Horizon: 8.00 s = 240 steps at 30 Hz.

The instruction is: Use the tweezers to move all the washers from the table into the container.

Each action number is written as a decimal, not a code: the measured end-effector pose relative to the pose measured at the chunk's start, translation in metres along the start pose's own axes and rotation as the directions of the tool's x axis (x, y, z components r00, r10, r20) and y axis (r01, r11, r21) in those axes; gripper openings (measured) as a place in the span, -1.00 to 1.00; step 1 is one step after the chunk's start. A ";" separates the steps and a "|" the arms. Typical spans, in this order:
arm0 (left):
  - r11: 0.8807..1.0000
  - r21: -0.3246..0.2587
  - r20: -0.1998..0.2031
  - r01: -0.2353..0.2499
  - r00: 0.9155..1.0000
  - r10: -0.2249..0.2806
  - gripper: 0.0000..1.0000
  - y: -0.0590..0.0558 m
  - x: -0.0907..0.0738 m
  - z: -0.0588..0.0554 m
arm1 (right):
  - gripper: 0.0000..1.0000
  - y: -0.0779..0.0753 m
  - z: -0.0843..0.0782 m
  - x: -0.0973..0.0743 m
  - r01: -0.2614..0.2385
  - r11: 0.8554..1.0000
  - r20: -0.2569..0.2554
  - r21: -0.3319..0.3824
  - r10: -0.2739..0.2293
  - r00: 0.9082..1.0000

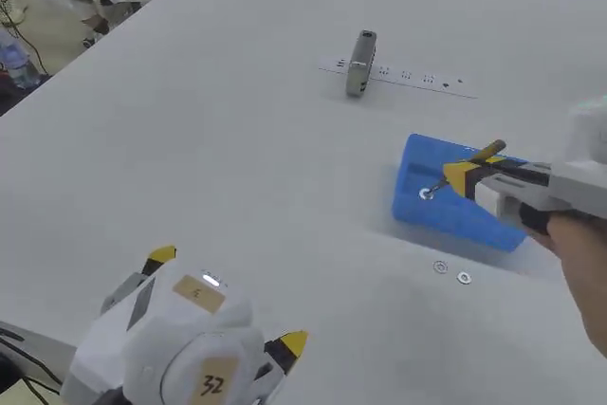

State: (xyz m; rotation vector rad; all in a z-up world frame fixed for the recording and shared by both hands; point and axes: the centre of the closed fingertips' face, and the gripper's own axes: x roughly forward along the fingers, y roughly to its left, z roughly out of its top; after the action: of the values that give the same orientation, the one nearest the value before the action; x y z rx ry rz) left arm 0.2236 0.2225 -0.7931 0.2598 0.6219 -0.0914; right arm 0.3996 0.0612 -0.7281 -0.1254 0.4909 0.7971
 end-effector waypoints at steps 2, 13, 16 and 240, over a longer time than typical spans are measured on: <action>1.000 0.002 -0.004 -0.001 1.000 0.001 0.82 0.000 0.000 -0.001 | -0.95 -0.009 0.004 0.002 0.020 1.000 0.010 0.006 -0.020 1.000; 1.000 0.004 -0.005 0.002 1.000 -0.002 0.82 0.000 0.000 -0.001 | -0.94 -0.046 -0.005 0.024 0.108 0.994 -0.014 0.003 -0.108 0.994; 1.000 0.001 -0.004 0.001 1.000 -0.001 0.82 0.000 0.000 -0.001 | -0.94 -0.049 -0.021 0.029 0.131 0.991 -0.055 -0.018 -0.132 0.990; 1.000 0.015 0.011 -0.006 1.000 0.006 0.80 0.001 -0.001 0.003 | -0.98 0.000 -0.090 -0.002 0.068 0.998 -0.175 0.009 -0.065 0.983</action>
State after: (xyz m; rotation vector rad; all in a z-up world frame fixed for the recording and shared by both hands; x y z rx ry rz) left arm 0.2248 0.2230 -0.7899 0.2754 0.6099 -0.0912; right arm 0.3647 0.0340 -0.8063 -0.1983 0.6545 0.7204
